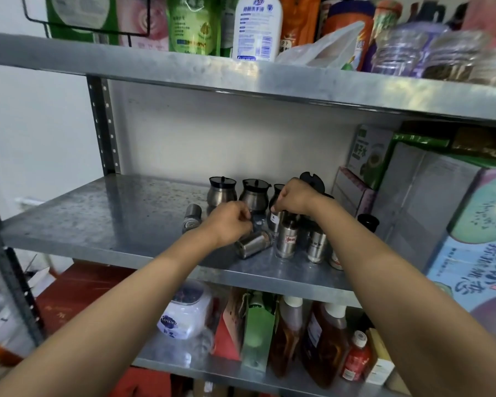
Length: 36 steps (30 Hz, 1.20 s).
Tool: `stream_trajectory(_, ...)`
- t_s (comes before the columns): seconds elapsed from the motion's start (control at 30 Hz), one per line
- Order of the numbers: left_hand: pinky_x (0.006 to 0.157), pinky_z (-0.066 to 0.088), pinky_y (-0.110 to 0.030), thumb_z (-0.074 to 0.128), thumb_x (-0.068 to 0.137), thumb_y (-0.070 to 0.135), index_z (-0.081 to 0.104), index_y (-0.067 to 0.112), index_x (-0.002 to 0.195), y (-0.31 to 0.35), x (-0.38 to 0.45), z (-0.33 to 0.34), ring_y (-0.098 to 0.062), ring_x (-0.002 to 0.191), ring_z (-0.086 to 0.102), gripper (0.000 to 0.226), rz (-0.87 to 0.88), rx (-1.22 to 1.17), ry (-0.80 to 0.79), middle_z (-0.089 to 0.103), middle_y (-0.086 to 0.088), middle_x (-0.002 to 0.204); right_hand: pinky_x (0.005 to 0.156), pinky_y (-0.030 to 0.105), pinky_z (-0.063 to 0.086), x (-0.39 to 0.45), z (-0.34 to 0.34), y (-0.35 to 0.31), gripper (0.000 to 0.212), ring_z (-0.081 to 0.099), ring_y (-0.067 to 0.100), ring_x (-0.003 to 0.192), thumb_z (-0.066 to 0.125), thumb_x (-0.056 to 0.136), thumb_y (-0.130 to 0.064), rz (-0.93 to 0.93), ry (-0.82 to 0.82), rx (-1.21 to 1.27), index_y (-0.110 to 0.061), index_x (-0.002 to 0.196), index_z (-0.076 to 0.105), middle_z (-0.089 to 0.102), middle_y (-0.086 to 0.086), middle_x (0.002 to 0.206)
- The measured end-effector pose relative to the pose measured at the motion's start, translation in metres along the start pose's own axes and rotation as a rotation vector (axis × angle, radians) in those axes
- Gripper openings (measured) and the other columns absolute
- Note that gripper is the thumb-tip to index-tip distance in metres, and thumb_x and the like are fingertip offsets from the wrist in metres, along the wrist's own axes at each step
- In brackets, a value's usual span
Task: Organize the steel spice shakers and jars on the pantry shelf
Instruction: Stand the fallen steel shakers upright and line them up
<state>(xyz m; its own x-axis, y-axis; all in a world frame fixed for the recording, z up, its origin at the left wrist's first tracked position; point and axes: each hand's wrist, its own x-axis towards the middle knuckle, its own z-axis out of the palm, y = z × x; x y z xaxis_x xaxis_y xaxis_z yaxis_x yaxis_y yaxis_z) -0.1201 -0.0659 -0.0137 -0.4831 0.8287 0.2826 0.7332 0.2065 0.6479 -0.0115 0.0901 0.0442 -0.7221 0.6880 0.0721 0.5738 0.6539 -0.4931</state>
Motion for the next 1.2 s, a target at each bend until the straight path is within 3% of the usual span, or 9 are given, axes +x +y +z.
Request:
stream_trajectory(0.13,0.076,0.051,-0.033,0.064,0.082,0.015,0.06,0.016,0.104,0.001,-0.008,-0.001,-0.02,0.083,0.061,0.022,0.015,0.008,-0.009,0.062,0.001,0.085,0.07,0.026,0.052,0.001,0.003,-0.001,0.022,0.066,0.022,0.083,0.082,0.075,-0.013,0.01,0.018,-0.022,0.0,0.09,0.074,0.073,0.012,0.091)
stream_trajectory(0.27,0.078,0.054,-0.035,0.067,0.081,0.02,0.062,0.018,0.092,0.001,-0.014,-0.002,-0.021,0.083,0.064,0.012,0.015,0.028,-0.045,0.067,-0.002,0.087,0.08,0.033,0.056,-0.001,0.001,-0.004,0.025,0.068,0.026,0.092,0.082,0.073,-0.01,0.012,0.002,-0.041,0.001,0.094,0.073,0.073,0.014,0.098)
stream_trajectory(0.37,0.078,0.055,-0.038,0.07,0.078,0.026,0.064,0.016,0.088,0.001,-0.022,-0.003,-0.02,0.082,0.064,0.016,0.001,0.1,-0.068,0.068,-0.003,0.087,0.076,0.032,0.056,-0.004,0.002,-0.005,0.028,0.067,0.025,0.085,0.08,0.073,-0.01,0.013,0.02,-0.044,0.003,0.096,0.072,0.071,0.014,0.09)
stream_trajectory(0.5,0.054,0.041,-0.025,0.076,0.069,0.042,0.061,0.022,0.08,0.002,-0.035,-0.001,-0.012,0.068,0.058,0.027,-0.021,0.238,-0.088,0.06,0.007,0.072,0.069,0.033,0.057,-0.011,0.001,-0.008,0.014,0.067,0.025,0.077,0.07,0.08,-0.012,-0.014,0.142,0.004,0.002,0.083,0.073,0.066,0.008,0.075)
stream_trajectory(0.7,0.058,0.043,-0.027,0.07,0.073,0.046,0.061,0.019,0.076,-0.001,-0.04,0.011,-0.021,0.072,0.063,0.029,-0.018,0.349,-0.032,0.067,-0.003,0.079,0.069,0.035,0.059,-0.021,-0.004,-0.01,0.016,0.068,0.025,0.076,0.062,0.081,-0.015,-0.08,0.298,0.011,-0.004,0.073,0.07,0.072,0.009,0.078)
stream_trajectory(0.8,0.057,0.04,-0.027,0.071,0.071,0.042,0.06,0.021,0.078,0.005,-0.041,0.006,-0.024,0.074,0.062,0.025,0.001,0.399,0.004,0.065,-0.002,0.079,0.066,0.038,0.06,-0.026,-0.006,-0.008,0.015,0.067,0.024,0.072,0.062,0.08,-0.016,-0.1,0.309,-0.007,-0.008,0.071,0.07,0.071,0.006,0.074)
stream_trajectory(0.93,0.056,0.036,-0.026,0.073,0.068,0.025,0.058,0.023,0.076,0.013,-0.038,-0.006,-0.02,0.071,0.059,0.017,0.054,0.264,0.071,0.058,0.003,0.073,0.076,0.038,0.059,-0.029,-0.013,-0.005,0.016,0.067,0.022,0.078,0.061,0.08,-0.018,-0.128,0.362,0.024,-0.012,0.068,0.07,0.071,0.002,0.077)
stream_trajectory(1.07,0.07,0.048,-0.029,0.075,0.071,0.017,0.065,0.018,0.096,0.017,-0.026,-0.013,-0.021,0.084,0.061,0.027,0.087,0.139,0.127,0.063,0.001,0.088,0.078,0.037,0.058,-0.03,-0.019,-0.005,0.017,0.066,0.023,0.082,0.059,0.08,-0.019,-0.132,0.372,0.025,-0.014,0.069,0.07,0.071,0.004,0.081)
stream_trajectory(1.2,0.079,0.054,-0.034,0.075,0.073,0.011,0.062,0.021,0.096,0.018,-0.018,-0.012,-0.021,0.088,0.064,0.028,0.109,0.056,0.115,0.065,0.0,0.094,0.077,0.038,0.058,-0.033,-0.018,-0.005,0.017,0.066,0.024,0.081,0.059,0.08,-0.019,-0.144,0.367,0.029,-0.011,0.071,0.071,0.071,0.005,0.079)
